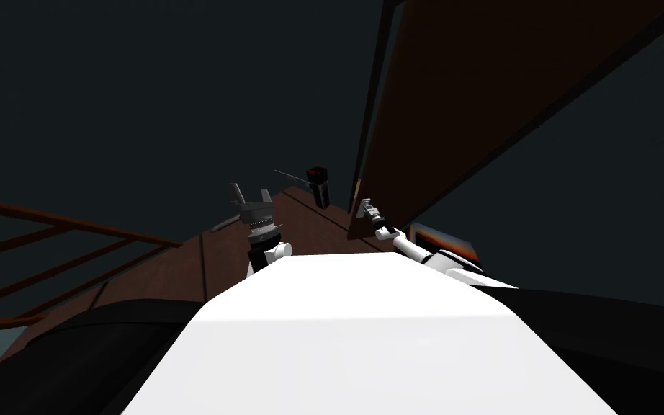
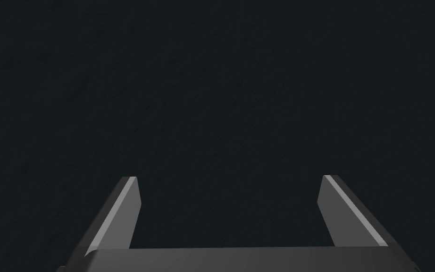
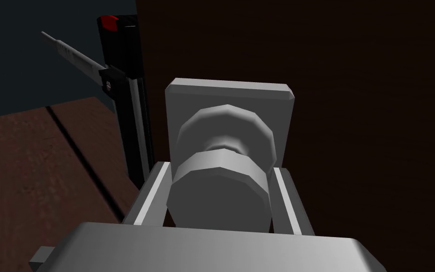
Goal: Pull the door open
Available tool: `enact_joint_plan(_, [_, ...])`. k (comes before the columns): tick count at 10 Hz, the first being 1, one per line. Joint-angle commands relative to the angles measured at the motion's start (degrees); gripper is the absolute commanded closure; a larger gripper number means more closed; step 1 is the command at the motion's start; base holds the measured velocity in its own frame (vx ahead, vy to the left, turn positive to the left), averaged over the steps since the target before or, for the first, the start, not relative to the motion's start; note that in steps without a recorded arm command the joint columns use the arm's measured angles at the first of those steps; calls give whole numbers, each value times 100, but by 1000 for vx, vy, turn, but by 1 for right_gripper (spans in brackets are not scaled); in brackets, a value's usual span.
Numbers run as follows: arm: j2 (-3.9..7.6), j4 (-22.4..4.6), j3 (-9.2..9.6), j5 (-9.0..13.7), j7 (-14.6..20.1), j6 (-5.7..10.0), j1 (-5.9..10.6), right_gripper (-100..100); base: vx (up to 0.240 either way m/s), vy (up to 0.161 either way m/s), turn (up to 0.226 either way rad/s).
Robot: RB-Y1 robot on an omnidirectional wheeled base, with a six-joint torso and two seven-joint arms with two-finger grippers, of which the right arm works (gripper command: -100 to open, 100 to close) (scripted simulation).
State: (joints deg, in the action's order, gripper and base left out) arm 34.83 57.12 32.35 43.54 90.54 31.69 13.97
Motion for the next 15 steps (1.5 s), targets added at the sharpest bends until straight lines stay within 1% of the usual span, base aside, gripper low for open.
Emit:
enact_joint_plan(1, [86, 71, 138, -21, 116, 61, -31, 100, -191, -111, 58])
enact_joint_plan(2, [130, 99, 196, -30, 165, 86, -39, 100, -181, -119, 72])
enact_joint_plan(3, [112, 88, 154, -24, 128, 58, -43, 100, -83, -50, 29])
enact_joint_plan(4, [216, 143, 295, -54, 241, 141, -79, 100, -84, -53, 62])
enact_joint_plan(5, [256, 163, 339, -63, 280, 173, -86, 100, -141, -95, 85])
enact_joint_plan(6, [347, 209, 438, -84, 368, 245, -104, 100, -176, -113, 82])
enact_joint_plan(7, [396, 233, 492, -96, 416, 284, -113, 100, -159, -114, 75])
enact_joint_plan(8, [498, 284, 603, -119, 515, 365, -133, 100, -153, -137, 84])
enact_joint_plan(9, [548, 309, 658, -130, 564, 404, -142, 100, -152, -119, 76])
enact_joint_plan(11, [725, 398, 851, -171, 736, 544, -176, 100, -187, -113, 84])
enact_joint_plan(12, [787, 429, 919, -185, 797, 594, -188, 100, -156, -90, 65])
enact_joint_plan(13, [741, 406, 870, -176, 743, 542, -174, 100, -71, -41, 17])
enact_joint_plan(14, [912, 412, 993, -202, 894, 747, -266, 100, -81, -51, 106])
enact_joint_plan(15, [987, 413, 1040, -212, 956, 838, -300, 100, -117, -70, 118])
